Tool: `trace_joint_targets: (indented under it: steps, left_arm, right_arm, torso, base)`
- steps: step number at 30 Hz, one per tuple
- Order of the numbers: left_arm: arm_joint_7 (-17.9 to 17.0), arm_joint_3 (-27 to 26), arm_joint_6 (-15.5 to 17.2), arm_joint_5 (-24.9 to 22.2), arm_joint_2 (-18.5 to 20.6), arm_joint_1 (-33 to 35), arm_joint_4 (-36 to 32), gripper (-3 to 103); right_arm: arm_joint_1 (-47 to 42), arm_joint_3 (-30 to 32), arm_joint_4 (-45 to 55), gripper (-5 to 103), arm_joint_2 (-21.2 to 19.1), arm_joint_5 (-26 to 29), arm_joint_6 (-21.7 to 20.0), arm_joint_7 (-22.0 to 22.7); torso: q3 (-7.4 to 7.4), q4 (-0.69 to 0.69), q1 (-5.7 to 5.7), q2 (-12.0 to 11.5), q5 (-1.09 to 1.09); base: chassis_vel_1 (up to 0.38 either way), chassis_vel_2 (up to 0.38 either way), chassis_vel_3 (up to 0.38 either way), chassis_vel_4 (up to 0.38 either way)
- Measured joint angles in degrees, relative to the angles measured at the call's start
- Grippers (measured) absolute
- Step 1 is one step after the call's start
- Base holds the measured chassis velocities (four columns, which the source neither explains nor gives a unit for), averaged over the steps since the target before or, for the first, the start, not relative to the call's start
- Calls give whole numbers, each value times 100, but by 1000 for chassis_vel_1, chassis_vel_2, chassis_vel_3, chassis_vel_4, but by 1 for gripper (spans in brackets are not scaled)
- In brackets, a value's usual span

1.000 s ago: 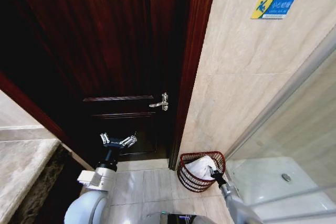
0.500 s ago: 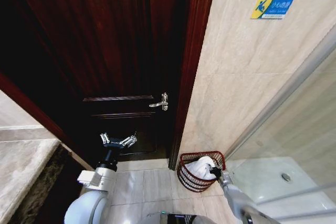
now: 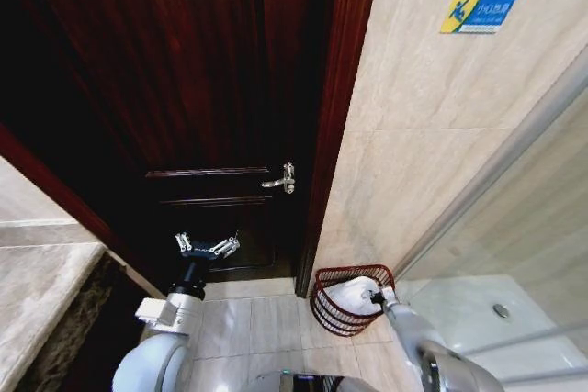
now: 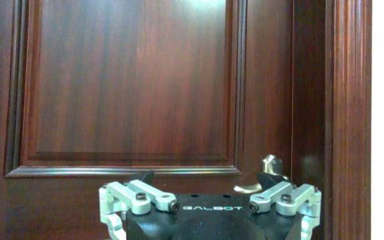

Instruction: Discard the used towel into the hamper.

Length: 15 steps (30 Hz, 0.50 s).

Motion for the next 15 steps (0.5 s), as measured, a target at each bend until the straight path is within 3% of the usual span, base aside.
trace_joint_targets:
  steps: [2, 3, 5, 6, 12, 15]
  left_arm:
    - [0, 0, 0, 0, 0, 0, 0, 100]
    - [0, 0, 0, 0, 0, 0, 0, 100]
    - [0, 0, 0, 0, 0, 0, 0, 100]
    - [0, 0, 0, 0, 0, 0, 0, 100]
    - [0, 0, 0, 0, 0, 0, 0, 100]
    - [0, 0, 0, 0, 0, 0, 0, 100]
  right_arm:
    - [-171, -24, 116, 37, 93, 421, 468, -563]
    - [-295, -35, 169, 42, 246, 508, 759, -616]
    - [-313, -29, 158, 42, 305, 579, 817, -612]
    - [-365, -40, 176, 53, 429, 1091, 967, -670]
    - [-632, -47, 560, 70, 368, 1176, 1025, -918]
    - [-916, -64, 945, 80, 266, 1578, 779, -1044]
  torso:
    - [0, 0, 0, 0, -3]
    - [0, -1, 0, 0, 6]
    - [0, -1, 0, 0, 6]
    - [0, 2, 0, 0, 2]
    - [0, 2, 0, 0, 0]
    - [0, 1, 0, 0, 1]
  base:
    - [0, 0, 0, 0]
    - [0, 0, 0, 0]
    - [0, 0, 0, 0]
    - [0, 0, 0, 0]
    - [0, 0, 0, 0]
    - [0, 0, 0, 0]
